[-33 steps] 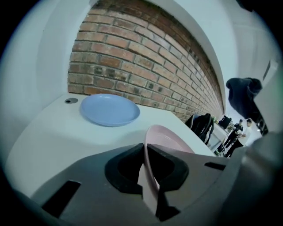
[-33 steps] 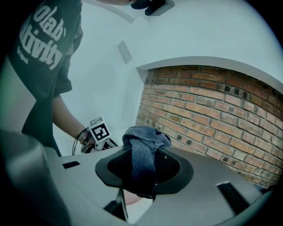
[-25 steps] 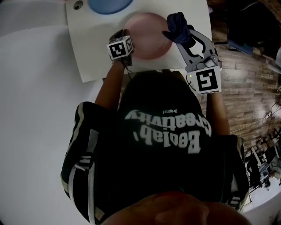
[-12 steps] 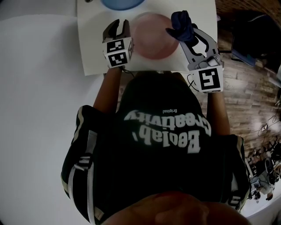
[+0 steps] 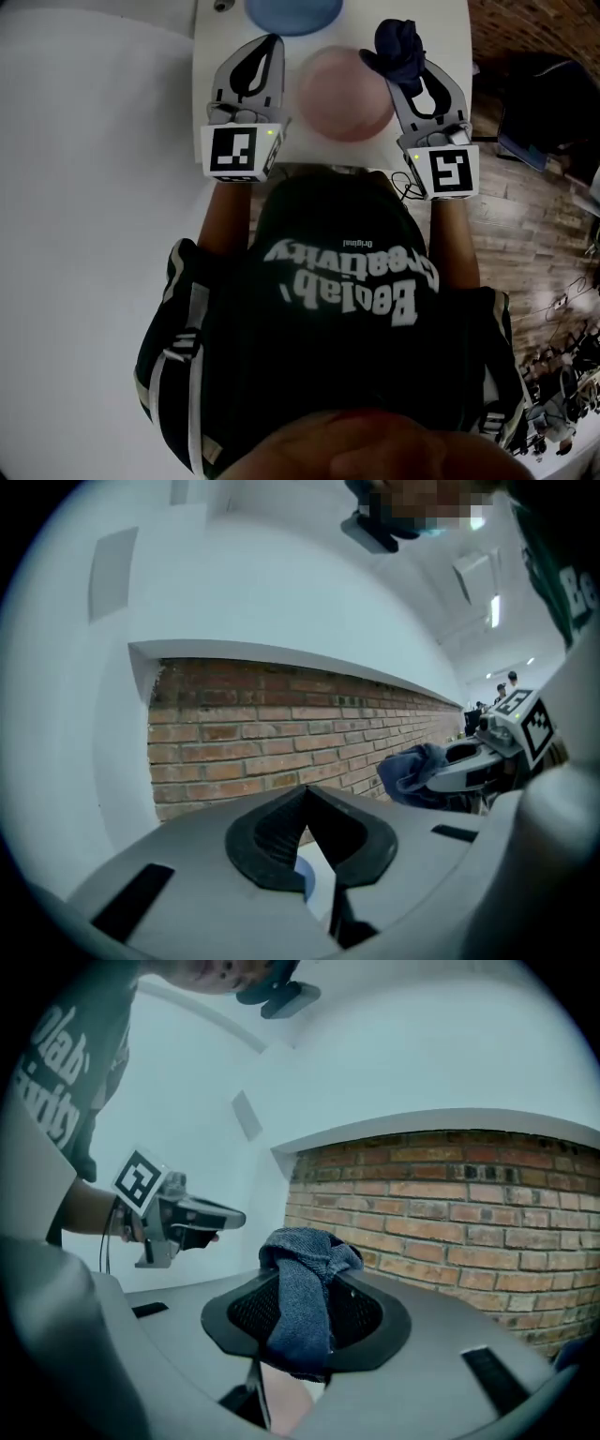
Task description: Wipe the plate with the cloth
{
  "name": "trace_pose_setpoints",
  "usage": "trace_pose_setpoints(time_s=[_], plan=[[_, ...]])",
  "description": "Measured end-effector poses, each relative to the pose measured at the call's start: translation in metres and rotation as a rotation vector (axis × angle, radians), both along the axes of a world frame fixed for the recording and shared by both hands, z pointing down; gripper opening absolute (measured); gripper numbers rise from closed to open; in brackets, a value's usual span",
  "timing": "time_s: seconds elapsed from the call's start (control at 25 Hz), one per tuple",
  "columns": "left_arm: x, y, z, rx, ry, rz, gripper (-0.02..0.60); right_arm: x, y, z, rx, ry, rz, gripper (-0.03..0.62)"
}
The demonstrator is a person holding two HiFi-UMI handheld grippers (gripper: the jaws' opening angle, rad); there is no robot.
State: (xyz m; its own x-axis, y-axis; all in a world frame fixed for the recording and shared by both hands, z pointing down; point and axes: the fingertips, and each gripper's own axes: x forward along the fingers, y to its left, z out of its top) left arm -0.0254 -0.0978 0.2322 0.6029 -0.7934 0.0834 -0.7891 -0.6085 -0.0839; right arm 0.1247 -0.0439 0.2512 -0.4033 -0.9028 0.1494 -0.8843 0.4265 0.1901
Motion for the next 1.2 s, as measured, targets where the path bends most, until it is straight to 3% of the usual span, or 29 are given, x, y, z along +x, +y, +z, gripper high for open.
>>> trace_pose_setpoints(time_s=[0.12, 0.32, 1.2], plan=[[0.0, 0.001, -0.022, 0.05, 0.002, 0.016, 0.002, -0.007, -0.007, -0.022, 0.037, -0.039, 0.011, 0.127], [0.009, 0.011, -0.044, 0.128, -0.072, 0.071, 0.002, -0.015, -0.007, -0.041, 0.084, -0.022, 0.061, 0.123], [0.004, 0.009, -0.053, 0.11, 0.009, 0.026, 0.002, 0.0, -0.001, -0.05, 0.136, -0.04, 0.137, 0.12]])
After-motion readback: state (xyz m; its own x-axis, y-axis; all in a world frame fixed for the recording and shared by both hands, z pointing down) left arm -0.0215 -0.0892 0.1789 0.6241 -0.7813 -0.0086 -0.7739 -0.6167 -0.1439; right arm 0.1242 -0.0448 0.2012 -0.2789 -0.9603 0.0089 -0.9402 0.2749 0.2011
